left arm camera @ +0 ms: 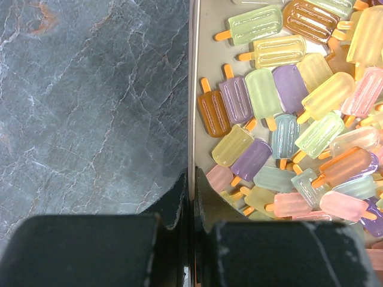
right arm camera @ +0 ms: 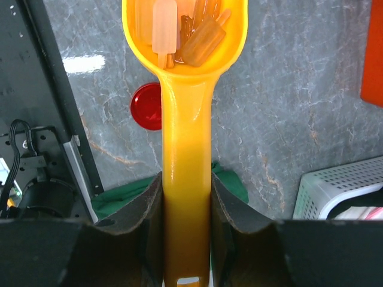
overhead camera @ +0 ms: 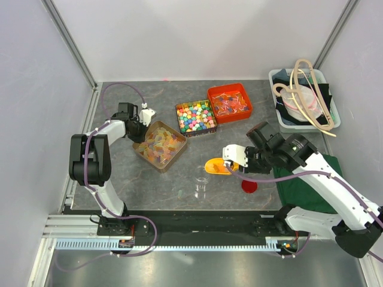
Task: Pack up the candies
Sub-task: Place the fake candies in the packing bottle.
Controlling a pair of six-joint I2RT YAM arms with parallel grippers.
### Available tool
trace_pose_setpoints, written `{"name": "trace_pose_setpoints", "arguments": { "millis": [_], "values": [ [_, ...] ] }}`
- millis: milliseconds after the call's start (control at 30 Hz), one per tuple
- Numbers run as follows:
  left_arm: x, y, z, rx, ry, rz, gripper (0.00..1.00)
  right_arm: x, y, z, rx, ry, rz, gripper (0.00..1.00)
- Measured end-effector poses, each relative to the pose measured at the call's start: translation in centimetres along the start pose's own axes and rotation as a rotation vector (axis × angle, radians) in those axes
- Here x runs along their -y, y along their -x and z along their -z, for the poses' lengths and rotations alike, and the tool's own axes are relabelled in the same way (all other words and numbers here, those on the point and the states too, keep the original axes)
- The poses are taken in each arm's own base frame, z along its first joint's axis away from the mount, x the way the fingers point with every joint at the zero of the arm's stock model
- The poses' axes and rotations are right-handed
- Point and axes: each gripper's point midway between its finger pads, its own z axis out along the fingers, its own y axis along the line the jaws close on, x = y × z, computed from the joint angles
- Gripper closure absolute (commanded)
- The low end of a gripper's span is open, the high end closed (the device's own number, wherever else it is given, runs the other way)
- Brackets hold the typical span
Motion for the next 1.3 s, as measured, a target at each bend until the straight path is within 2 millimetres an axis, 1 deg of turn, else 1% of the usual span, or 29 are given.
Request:
{"name": "trace_pose_setpoints", "arguments": {
  "millis": [167, 267, 467, 1067, 1300],
  "values": [
    [0.0, 0.0, 0.0, 0.0, 0.0, 0.0, 0.98, -0.5, -0.1, -0.3, -0.042, 0.028, 0.029, 1.0],
    [0.0, 0.0, 0.0, 0.0, 0.0, 0.001, 0.98, -0.5, 0.0, -0.4, -0.064, 0.031, 0.046, 1.0],
    [0.0, 0.0, 0.0, 0.0, 0.0, 0.002, 0.98, 0.1, 0.7, -0.1, -0.089, 0.016, 0.085, 1.0],
    [0.0, 0.0, 0.0, 0.001, 0.0, 0.008, 0.98, 1.0, 1.5, 0.3, -0.164, -0.034, 0.168, 1.0],
    [0.0, 0.0, 0.0, 0.0, -0.001, 0.008, 0.98, 1.4, 2.5, 0.6, -0.171, -0.061, 0.206, 1.0]
  ]
}}
